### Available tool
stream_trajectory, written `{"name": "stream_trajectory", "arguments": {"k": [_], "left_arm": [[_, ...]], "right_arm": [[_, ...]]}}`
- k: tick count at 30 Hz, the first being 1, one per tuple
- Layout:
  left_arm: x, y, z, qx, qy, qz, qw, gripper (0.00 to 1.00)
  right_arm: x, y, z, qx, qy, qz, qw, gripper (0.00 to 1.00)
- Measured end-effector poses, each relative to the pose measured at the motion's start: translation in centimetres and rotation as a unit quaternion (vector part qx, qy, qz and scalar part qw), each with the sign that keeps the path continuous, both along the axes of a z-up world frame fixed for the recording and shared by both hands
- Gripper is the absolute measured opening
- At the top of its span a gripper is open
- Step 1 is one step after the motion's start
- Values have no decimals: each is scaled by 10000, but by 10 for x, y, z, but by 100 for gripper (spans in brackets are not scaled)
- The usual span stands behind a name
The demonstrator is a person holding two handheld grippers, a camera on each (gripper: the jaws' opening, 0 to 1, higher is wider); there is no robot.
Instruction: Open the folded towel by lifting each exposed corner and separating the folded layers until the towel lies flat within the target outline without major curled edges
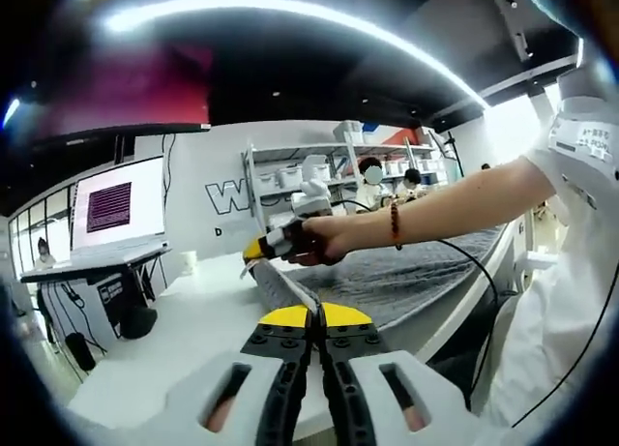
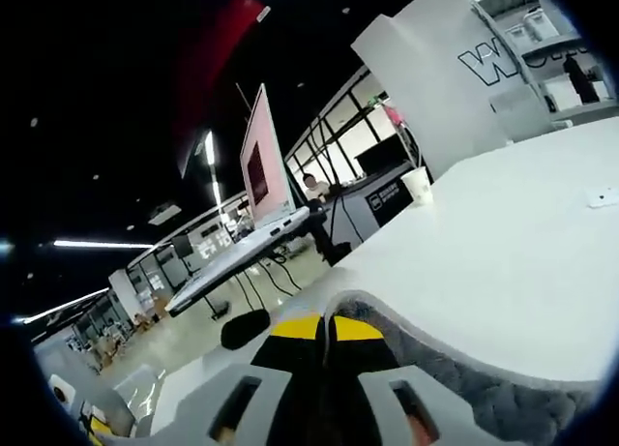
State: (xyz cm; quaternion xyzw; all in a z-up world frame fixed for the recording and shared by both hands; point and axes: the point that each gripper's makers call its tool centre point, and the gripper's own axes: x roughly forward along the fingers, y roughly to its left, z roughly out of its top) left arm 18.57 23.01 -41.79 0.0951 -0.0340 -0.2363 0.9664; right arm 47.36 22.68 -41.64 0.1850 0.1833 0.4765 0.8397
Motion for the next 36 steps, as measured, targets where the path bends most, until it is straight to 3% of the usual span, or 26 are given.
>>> {"name": "stream_trajectory", "arguments": {"k": [9, 14, 27, 36], "left_arm": [[-2, 1, -6, -32, 105, 19, 9999, 2], [-4, 2, -10, 88, 108, 25, 9999, 2], [-3, 8, -10, 53, 112, 147, 9998, 5], [-3, 18, -15, 69, 266, 353, 9990, 8]], "right_arm": [[-8, 7, -5, -10, 38, 69, 10000, 0], [-12, 15, -11, -55, 129, 240, 9996, 16], [-15, 11, -19, -172, 175, 328, 9992, 11], [-14, 4, -16, -307, -38, 320, 9990, 10]]}}
